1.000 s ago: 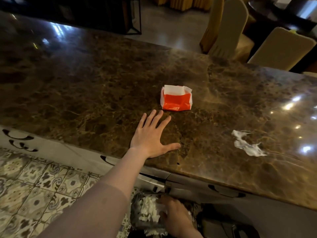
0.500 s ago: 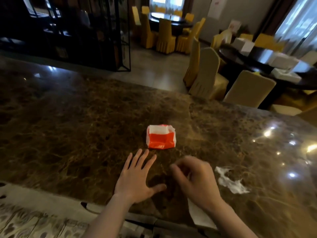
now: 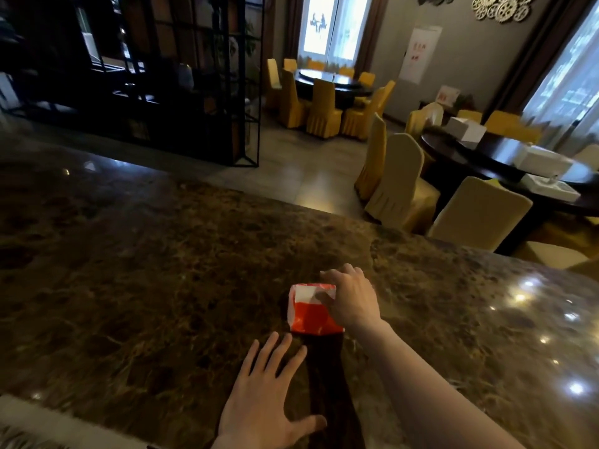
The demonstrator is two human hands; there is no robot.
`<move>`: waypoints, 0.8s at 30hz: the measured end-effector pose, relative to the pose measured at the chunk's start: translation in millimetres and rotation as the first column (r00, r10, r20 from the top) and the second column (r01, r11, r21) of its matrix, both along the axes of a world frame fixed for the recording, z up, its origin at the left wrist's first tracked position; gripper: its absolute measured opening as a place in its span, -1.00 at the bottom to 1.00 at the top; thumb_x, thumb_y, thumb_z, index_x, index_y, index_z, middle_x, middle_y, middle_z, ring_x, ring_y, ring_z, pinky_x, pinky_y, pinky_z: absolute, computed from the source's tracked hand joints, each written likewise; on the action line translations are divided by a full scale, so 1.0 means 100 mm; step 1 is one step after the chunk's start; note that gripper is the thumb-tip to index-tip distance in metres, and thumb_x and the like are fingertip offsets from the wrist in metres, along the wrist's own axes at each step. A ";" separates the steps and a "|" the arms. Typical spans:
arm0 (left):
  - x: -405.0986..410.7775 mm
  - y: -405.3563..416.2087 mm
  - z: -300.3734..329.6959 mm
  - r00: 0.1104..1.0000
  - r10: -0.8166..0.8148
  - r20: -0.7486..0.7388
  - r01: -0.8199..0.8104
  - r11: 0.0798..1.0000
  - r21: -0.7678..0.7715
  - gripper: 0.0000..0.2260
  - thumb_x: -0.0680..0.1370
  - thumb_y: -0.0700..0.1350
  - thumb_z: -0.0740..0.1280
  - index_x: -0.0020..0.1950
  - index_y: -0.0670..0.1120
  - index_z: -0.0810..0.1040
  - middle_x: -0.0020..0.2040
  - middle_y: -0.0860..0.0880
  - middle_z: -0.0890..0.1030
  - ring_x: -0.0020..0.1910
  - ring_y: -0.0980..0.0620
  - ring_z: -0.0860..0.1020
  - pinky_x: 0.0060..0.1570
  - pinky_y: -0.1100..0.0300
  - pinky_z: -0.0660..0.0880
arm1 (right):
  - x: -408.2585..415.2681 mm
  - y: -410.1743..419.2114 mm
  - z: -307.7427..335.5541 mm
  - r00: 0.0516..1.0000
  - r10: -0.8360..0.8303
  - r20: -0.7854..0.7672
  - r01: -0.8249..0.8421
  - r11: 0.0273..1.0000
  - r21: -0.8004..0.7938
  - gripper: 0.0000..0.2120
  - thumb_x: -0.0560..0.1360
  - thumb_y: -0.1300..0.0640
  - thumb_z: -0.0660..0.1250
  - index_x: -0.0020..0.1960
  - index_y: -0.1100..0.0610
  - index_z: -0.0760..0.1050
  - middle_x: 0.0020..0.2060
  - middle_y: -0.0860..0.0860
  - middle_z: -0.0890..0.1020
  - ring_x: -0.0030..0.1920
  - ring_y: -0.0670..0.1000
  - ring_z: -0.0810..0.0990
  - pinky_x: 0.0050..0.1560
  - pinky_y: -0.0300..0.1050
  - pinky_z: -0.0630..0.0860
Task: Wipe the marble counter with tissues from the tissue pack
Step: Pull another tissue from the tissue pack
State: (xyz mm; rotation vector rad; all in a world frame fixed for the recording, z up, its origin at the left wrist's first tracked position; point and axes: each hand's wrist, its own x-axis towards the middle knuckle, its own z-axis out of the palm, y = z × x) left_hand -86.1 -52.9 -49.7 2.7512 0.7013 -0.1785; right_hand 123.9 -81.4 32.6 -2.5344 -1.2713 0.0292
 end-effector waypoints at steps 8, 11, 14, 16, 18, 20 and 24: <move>0.02 0.01 0.03 1.000 0.005 0.014 -0.005 1.000 -0.011 0.01 0.35 0.67 0.08 0.60 0.26 -0.30 0.63 0.11 -0.38 0.57 0.04 -0.42 0.54 -0.13 -0.36 | 0.09 0.03 0.11 0.989 0.084 -0.119 -0.072 0.993 0.096 -0.87 0.59 -0.02 0.36 0.11 -0.04 0.59 0.08 -0.07 0.61 0.13 -0.02 0.55 0.05 -0.03 0.57; 0.00 0.00 0.05 0.997 0.026 0.072 -0.025 1.000 -0.016 0.06 0.32 0.69 0.10 0.57 0.28 -0.40 0.58 0.08 -0.49 0.56 0.02 -0.45 0.55 -0.08 -0.35 | 0.06 -0.03 0.09 0.973 0.101 -0.209 -0.086 0.993 0.080 -0.85 0.60 -0.01 0.35 0.14 -0.02 0.58 0.11 -0.05 0.65 0.11 -0.02 0.60 0.00 -0.06 0.61; -0.04 -0.02 0.03 0.992 0.050 0.118 -0.054 0.998 0.026 0.07 0.29 0.73 0.06 0.66 0.21 -0.06 0.69 -0.07 -0.06 0.64 -0.09 -0.10 0.51 -0.08 -0.14 | 0.03 -0.09 0.05 0.965 0.092 -0.245 -0.088 0.996 0.028 -0.82 0.61 -0.02 0.33 0.18 -0.01 0.56 0.16 -0.02 0.64 0.14 0.01 0.60 0.01 -0.05 0.61; -0.04 -0.02 0.01 0.989 0.083 0.125 -0.086 0.996 0.016 0.04 0.31 0.71 0.04 0.64 0.12 0.17 0.63 -0.12 0.25 0.58 -0.13 0.13 0.47 -0.09 -0.05 | 0.01 -0.11 0.02 0.965 0.098 -0.244 -0.098 0.995 0.015 -0.82 0.61 -0.02 0.33 0.18 -0.01 0.56 0.17 -0.02 0.63 0.14 0.01 0.60 0.00 -0.08 0.60; 0.01 -0.03 -0.03 0.984 0.109 0.144 -0.115 0.993 0.033 -0.05 0.37 0.67 0.05 0.61 0.12 0.26 0.60 -0.13 0.31 0.57 -0.16 0.19 0.47 -0.09 -0.06 | -0.01 -0.13 0.02 0.964 0.107 -0.244 -0.106 0.994 0.020 -0.81 0.61 -0.02 0.33 0.18 -0.01 0.57 0.17 -0.03 0.63 0.14 0.00 0.60 -0.01 -0.10 0.59; 0.10 -0.02 0.07 0.970 0.135 0.201 -0.140 0.990 0.009 -0.13 0.43 0.64 0.03 0.61 0.18 0.23 0.64 -0.14 0.20 0.61 -0.19 0.13 0.49 -0.10 -0.07 | -0.02 -0.14 0.03 0.965 0.112 -0.239 -0.106 0.994 0.038 -0.82 0.61 -0.03 0.33 0.17 -0.01 0.57 0.15 -0.04 0.64 0.12 -0.01 0.61 0.02 -0.07 0.62; 0.37 -0.02 0.19 0.986 0.077 0.147 -0.086 0.995 0.054 -0.14 0.46 0.62 -0.08 0.64 0.22 -0.13 0.61 -0.07 -0.42 0.59 -0.09 -0.40 0.59 -0.10 -0.29 | -0.03 -0.19 0.05 0.964 0.110 -0.244 -0.102 0.994 0.046 -0.83 0.61 -0.02 0.34 0.16 -0.01 0.58 0.12 -0.05 0.65 0.09 -0.04 0.62 -0.01 -0.11 0.62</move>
